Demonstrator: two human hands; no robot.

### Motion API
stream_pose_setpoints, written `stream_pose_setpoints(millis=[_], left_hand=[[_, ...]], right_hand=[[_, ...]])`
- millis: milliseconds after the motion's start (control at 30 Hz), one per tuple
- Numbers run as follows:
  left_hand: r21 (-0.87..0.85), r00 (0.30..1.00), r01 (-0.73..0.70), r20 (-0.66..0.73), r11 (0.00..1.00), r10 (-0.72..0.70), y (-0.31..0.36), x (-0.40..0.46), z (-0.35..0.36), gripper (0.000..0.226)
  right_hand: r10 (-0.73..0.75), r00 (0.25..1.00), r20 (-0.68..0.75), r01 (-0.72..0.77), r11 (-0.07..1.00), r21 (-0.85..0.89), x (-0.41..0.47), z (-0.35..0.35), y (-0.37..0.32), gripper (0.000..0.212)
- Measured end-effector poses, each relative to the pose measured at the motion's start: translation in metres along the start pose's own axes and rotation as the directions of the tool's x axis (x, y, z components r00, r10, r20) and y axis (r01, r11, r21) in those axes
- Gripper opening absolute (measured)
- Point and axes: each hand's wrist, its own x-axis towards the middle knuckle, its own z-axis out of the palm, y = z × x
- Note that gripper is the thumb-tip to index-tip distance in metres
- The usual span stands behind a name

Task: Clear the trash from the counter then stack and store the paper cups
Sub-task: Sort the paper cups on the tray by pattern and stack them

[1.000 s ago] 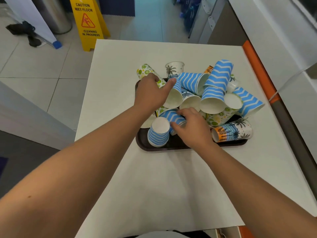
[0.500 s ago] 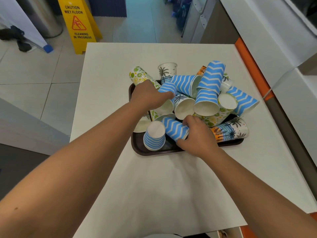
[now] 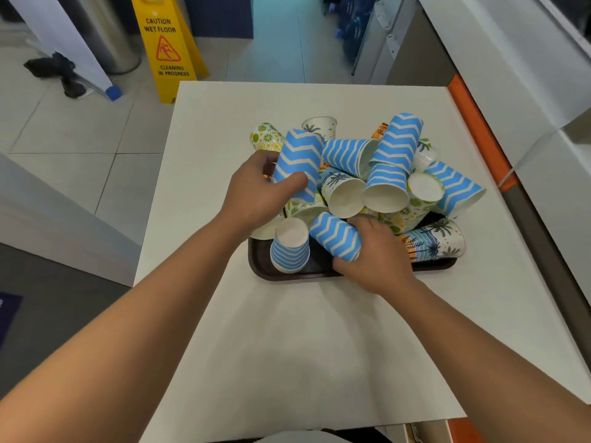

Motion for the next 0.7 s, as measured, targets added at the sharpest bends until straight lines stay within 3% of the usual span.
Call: stream_pose_setpoints(millis=[167, 333, 467, 600, 700], left_hand=[[-0.054, 0.992, -0.115, -0.063, 0.992, 0.111, -0.02, -0.029, -0.008, 0.051], [0.036, 0.975, -0.196, -0.097, 0.98, 0.198, -0.049, -0.052, -0.006, 0.06], [0.068, 0.983, -0.166, -0.069, 0.984, 0.171, -0.067, -0.06, 0.002, 0.062], [0.13, 0.986, -0.166, 0.001, 0.977, 0.168, -0.079, -0.059, 0.011, 0.062], [0.141, 0.987, -0.156, 0.047, 0.978, 0.151, -0.087, -0.056, 0.016, 0.061]], right_hand=[[0.073, 0.996, -0.048, -0.054, 0.946, 0.32, -0.02, -0.025, -0.014, 0.055], [0.118, 0.987, -0.105, -0.043, 0.843, 0.536, -0.022, -0.052, -0.025, 0.047], [0.178, 0.962, -0.209, 0.025, 0.703, 0.71, -0.009, -0.073, -0.046, 0.061], [0.18, 0.945, -0.274, 0.124, 0.576, 0.808, 0.002, -0.076, -0.067, 0.063], [0.124, 0.958, -0.258, 0.135, 0.599, 0.789, 0.004, -0.064, -0.079, 0.057]])
